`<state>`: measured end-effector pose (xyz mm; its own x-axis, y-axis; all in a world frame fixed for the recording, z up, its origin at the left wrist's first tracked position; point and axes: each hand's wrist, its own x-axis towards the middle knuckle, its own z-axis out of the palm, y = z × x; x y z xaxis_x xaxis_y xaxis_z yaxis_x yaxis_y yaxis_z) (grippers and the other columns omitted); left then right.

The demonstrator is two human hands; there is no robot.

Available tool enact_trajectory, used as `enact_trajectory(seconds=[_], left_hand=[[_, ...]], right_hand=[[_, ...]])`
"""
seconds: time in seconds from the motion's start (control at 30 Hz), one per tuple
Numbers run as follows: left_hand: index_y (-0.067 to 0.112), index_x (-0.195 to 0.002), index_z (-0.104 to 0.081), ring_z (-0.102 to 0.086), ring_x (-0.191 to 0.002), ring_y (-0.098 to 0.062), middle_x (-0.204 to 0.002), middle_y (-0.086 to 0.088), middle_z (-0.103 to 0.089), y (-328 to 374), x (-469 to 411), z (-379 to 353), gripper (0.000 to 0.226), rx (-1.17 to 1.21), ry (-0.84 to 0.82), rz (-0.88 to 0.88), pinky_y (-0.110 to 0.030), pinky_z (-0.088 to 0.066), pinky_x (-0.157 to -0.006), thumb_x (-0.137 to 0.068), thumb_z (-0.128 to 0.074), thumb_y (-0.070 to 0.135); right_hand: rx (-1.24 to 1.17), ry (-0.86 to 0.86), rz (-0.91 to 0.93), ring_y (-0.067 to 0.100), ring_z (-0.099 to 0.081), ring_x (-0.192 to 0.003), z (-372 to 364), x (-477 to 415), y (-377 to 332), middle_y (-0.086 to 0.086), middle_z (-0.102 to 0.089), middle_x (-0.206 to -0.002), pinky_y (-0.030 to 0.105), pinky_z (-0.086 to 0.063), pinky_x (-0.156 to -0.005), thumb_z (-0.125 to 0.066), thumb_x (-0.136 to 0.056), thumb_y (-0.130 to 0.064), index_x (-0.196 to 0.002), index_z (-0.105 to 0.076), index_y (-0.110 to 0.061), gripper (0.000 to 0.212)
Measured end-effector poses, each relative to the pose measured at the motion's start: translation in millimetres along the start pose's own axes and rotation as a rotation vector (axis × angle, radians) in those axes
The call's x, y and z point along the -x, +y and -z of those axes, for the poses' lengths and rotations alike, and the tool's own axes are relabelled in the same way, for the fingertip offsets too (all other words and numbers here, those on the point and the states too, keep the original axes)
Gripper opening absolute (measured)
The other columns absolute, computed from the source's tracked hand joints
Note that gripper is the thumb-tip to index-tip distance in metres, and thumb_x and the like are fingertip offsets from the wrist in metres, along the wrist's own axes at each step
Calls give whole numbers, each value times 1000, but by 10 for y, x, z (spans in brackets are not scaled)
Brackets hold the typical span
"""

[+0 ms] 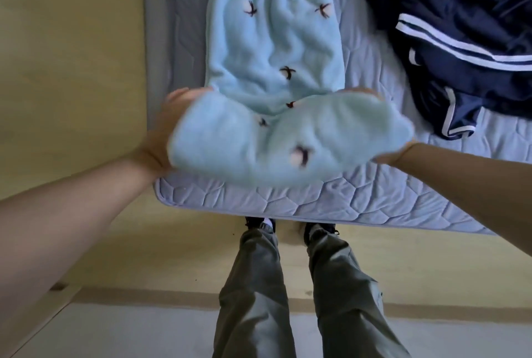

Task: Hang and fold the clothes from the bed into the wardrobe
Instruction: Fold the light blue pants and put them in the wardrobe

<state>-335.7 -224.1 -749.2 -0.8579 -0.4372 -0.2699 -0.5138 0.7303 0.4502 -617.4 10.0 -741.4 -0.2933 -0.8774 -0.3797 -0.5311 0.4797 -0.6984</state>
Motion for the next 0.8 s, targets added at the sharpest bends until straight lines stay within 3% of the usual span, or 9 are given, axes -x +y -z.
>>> enact_trajectory(seconds=[0.03,0.07,0.13,0.17,0.23,0.43,0.53,0.67,0.8], left_hand=[[-6,-138,-50,-45,-136,-10,-150,-21,-43,18,-80,46,44,11,-20,140,-15,-18,-113,-103,-40,19],[-6,-141,-48,-44,-138,-17,-151,-22,-41,35,-173,78,45,31,4,225,-12,-16,-111,-103,-43,18],[-9,-110,-65,-59,-108,-15,-115,-27,-65,171,-397,202,35,244,185,305,-12,-33,-95,-98,-52,20],[1,-87,-65,-57,-85,-6,-86,-20,-65,232,-514,278,30,376,279,346,-11,-39,-76,-95,-53,27],[18,-70,-55,-45,-59,6,-65,-2,-54,300,-767,353,34,571,361,423,-13,-35,-58,-96,-55,40],[18,-100,-68,-68,-100,-18,-107,-6,-72,107,-1313,239,41,871,423,671,-38,-55,-90,-91,-54,55],[12,-101,-67,-65,-100,-27,-111,-11,-70,-31,-1440,135,52,649,314,833,-36,-52,-85,-94,-46,60],[5,-122,-64,-59,-116,-37,-127,-19,-64,-57,-1517,72,70,463,204,939,-40,-49,-95,-98,-35,63],[6,-120,-64,-61,-108,-35,-125,-16,-64,-15,-1452,68,78,430,155,999,-35,-45,-82,-94,-30,71]], right_hand=[[-29,44,-97,26,-42,-129,25,-74,-42,13,-49,-136,6,-17,-111,-61,-86,-27,-129,-56,6,54],[-54,85,-188,23,-46,-123,66,-181,-96,18,-56,-129,3,-22,-105,-62,-87,-17,-124,-60,10,46],[-257,233,-296,17,-62,-97,174,-453,-223,13,-70,-99,27,-47,-90,-60,-82,-18,-98,-72,0,26],[-399,314,-310,13,-65,-85,242,-589,-290,7,-71,-88,32,-52,-80,-61,-79,-24,-86,-71,-8,20],[-599,393,-358,10,-70,-84,345,-827,-331,-4,-74,-84,32,-57,-76,-67,-77,-29,-83,-70,-21,9],[-790,463,-503,11,-73,-89,449,-1298,-230,-11,-77,-88,36,-59,-86,-76,-76,-35,-93,-71,-27,19],[-840,381,-657,13,-74,-80,422,-1412,-189,-11,-76,-80,37,-61,-78,-82,-72,-40,-94,-72,-27,28],[-901,384,-758,16,-75,-74,389,-1437,-174,-6,-77,-80,38,-62,-74,-89,-64,-45,-101,-72,-20,47],[-1141,258,-670,20,-74,-97,339,-1227,-62,-1,-76,-107,42,-59,-86,-84,-69,-53,-118,-69,-20,61]])
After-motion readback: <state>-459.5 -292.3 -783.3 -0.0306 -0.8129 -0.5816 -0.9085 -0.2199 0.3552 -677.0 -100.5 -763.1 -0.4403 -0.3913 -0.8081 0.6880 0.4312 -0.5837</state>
